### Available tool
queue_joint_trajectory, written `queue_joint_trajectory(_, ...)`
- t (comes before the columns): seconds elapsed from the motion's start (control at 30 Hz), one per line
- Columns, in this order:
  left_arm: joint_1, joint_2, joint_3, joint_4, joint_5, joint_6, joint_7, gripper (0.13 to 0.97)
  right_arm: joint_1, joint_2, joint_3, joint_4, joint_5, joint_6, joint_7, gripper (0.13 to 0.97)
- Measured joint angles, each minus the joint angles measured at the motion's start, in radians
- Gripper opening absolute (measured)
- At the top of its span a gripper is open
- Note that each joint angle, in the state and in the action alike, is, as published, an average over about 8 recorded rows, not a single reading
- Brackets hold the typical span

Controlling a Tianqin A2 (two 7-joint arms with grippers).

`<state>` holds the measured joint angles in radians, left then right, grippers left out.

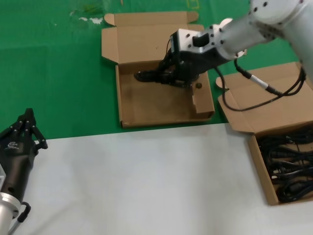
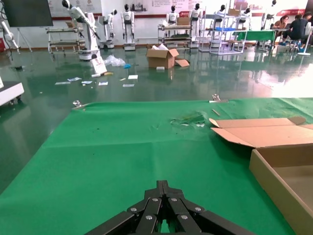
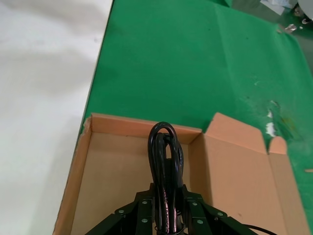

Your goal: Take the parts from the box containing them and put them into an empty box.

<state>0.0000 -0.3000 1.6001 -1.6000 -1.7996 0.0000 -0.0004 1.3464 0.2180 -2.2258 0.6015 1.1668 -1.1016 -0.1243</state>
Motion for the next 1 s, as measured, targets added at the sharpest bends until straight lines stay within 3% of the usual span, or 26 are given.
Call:
queue_joint_trajectory(0.3, 0.0, 0.0, 0.0, 0.0, 0.0, 0.0, 0.0, 0.14, 0.05, -0.127, 0.028, -0.315, 0.044, 0.126, -0.211, 0.24)
queue_joint_trajectory(0.53, 0.0, 0.0, 0.0, 0.0, 0.0, 0.0, 0.0, 0.14, 0.063, -0.16, 0.043, -0.395, 0.064, 0.162, -0.278, 0.255)
queue_joint_trajectory(0.73, 0.0, 0.0, 0.0, 0.0, 0.0, 0.0, 0.0, 0.14, 0.034, -0.115, 0.035, -0.277, 0.059, 0.133, -0.226, 0.315)
queue_joint_trajectory(1.0, 0.0, 0.0, 0.0, 0.0, 0.0, 0.0, 0.0, 0.14, -0.05, 0.029, 0.072, 0.074, 0.114, 0.042, -0.079, 0.432)
